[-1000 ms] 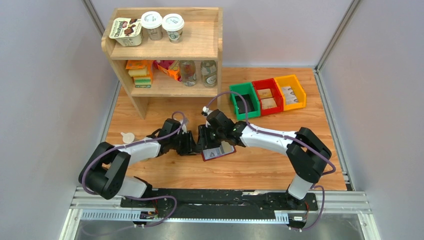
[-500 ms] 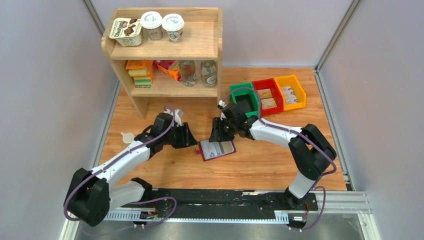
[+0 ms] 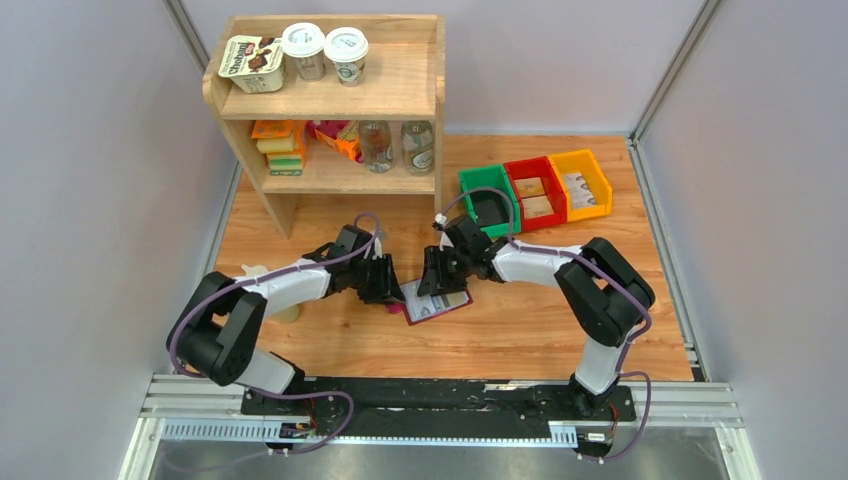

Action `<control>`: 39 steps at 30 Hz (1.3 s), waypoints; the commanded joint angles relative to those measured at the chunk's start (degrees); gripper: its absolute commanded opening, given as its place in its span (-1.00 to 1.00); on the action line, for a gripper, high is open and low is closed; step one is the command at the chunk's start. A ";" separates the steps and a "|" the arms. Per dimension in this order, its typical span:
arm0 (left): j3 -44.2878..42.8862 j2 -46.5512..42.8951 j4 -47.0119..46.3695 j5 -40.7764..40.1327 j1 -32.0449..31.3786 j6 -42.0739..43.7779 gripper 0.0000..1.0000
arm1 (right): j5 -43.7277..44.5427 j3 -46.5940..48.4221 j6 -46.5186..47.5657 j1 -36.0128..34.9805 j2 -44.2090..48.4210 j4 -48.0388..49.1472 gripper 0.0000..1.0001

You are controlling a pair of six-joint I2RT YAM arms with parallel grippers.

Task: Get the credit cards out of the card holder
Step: Remove the credit card from the card holder.

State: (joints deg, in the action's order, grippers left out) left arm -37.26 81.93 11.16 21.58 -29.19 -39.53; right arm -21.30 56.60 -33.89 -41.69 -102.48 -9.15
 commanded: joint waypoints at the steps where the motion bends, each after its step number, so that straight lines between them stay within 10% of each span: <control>1: -1.50 3.23 -1.93 0.91 -0.52 1.21 -0.13 | -1.90 -1.22 -0.65 0.21 -0.88 4.31 -0.03; 25: 0.08 8.60 -1.93 -2.42 -1.84 1.91 -0.75 | -17.72 -10.62 -8.29 0.29 1.84 28.46 -0.64; 39: 3.86 3.94 -10.80 1.88 -2.62 -2.83 -0.89 | -19.57 -10.90 -14.53 -0.67 -3.78 40.16 -0.50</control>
State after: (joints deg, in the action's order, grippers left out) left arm -35.14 86.17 6.11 21.96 -29.80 -40.29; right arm -35.00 43.18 -43.53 -39.18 -103.88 17.72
